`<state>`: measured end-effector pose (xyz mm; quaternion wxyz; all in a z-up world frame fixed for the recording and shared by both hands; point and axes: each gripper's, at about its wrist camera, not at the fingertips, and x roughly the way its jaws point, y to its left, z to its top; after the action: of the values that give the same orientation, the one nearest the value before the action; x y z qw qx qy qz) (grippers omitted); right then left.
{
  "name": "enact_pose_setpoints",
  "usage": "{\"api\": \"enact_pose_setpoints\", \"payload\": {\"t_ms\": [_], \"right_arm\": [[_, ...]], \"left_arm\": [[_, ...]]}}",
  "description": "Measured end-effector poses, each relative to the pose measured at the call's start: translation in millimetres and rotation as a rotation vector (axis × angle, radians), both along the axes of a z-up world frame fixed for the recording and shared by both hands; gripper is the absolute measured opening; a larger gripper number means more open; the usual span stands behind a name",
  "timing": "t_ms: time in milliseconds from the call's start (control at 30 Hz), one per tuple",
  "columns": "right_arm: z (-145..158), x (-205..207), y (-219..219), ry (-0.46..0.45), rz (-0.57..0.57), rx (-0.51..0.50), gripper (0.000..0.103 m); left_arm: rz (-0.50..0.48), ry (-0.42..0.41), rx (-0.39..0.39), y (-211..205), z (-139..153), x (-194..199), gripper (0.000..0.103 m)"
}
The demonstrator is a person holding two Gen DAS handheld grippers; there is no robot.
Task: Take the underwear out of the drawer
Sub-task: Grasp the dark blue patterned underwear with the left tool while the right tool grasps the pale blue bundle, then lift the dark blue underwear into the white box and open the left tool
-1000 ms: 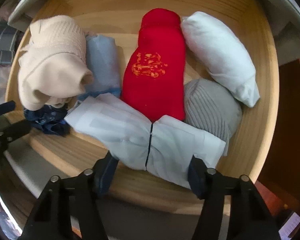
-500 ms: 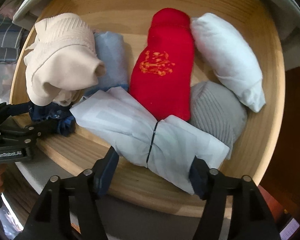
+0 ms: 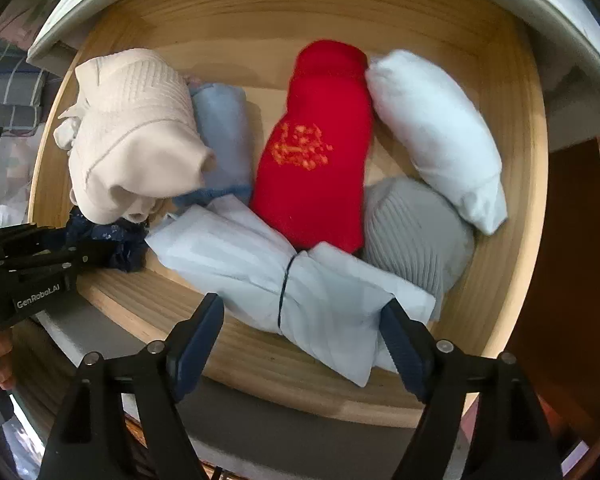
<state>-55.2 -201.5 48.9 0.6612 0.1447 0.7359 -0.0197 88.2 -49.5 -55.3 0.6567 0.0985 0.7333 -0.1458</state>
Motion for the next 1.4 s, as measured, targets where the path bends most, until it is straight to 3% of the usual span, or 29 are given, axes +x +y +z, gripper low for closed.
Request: {"api": "enact_pose_setpoints", "payload": {"t_ms": [233,467,567,633,800,967,1133,1400], "right_arm": [[-18.7,20.4,17.7,0.053,0.093,-0.004,0.091],[-44.2,34.1,30.8,0.108,0.135,-0.034,0.095],[-42.4,35.9,26.7,0.099,0.107,-0.032,0.084],[-32.8,32.5,19.8,0.082,0.088,-0.017,0.064],[-23.2,28.7,5.2,0.068,0.014,0.02,0.048],[-12.3,20.1,-2.7,0.042,-0.056,0.013,0.042],[-1.7,8.2,-9.7,0.034,-0.055,-0.043,0.04],[-2.4,-22.8,-16.7,0.021,-0.067,-0.047,0.039]], "left_arm": [[0.01,-0.019,-0.035,9.6,25.4,-0.8,0.03],[0.023,-0.036,-0.067,25.0,37.5,0.4,0.029],[0.033,-0.048,-0.084,30.3,49.4,0.8,0.029],[0.044,-0.055,-0.096,37.7,53.7,1.4,0.029],[0.061,-0.076,-0.118,50.0,65.9,-1.7,0.029],[0.077,-0.106,-0.13,62.8,78.6,-4.7,0.029],[0.088,-0.133,-0.141,67.2,93.3,-4.3,0.029],[0.091,-0.207,-0.18,75.1,129.2,-7.9,0.03]]}}
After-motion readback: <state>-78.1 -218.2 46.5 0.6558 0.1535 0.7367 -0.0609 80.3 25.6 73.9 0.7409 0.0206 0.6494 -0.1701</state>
